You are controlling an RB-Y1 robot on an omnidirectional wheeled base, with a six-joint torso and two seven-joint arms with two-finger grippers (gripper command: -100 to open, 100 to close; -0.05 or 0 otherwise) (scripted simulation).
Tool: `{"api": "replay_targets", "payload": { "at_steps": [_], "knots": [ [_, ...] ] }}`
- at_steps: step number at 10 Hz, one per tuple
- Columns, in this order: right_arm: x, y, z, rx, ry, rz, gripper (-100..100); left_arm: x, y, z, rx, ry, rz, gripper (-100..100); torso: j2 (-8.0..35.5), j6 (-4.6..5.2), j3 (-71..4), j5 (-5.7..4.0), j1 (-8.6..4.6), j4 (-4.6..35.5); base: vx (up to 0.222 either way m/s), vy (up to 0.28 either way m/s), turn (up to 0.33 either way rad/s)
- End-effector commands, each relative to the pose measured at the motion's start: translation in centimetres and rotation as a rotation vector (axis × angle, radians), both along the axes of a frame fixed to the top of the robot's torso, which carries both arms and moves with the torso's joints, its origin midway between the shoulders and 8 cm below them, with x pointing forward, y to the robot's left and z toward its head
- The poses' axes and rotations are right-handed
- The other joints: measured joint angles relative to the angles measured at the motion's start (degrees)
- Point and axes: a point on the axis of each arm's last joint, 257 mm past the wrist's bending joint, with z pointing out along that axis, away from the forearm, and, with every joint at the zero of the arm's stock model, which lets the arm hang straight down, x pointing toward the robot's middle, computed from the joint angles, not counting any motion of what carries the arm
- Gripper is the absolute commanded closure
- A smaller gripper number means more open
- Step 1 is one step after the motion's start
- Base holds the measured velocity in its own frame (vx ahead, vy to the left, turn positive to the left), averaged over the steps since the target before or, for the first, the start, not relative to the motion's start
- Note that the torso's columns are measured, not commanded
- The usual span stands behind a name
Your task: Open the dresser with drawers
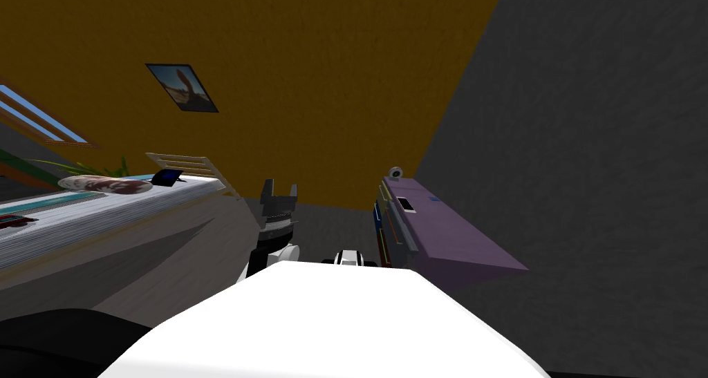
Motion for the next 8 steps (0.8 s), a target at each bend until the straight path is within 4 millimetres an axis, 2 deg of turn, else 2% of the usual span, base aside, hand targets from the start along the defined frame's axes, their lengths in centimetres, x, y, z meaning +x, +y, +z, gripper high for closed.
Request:
{"api": "replay_targets", "payload": {
  "at_steps": [1,8],
  "knots": [
    [1.33,0.68,0.11,0.07,-0.017,0.019,-100,0.0,0.0,0.0,0.0,0.0,0.0,0,-0.1,-0.03,0.0,-0.01,0.02,0.0,0.013,-0.008,0.015],
    [1.25,0.68,-0.11,0.131,-0.019,0.026,-100,0.0,0.0,0.0,0.0,0.0,0.0,0,-0.1,-0.08,0.0,0.05,0.11,0.1,0.006,-0.001,0.003]
  ]
}}
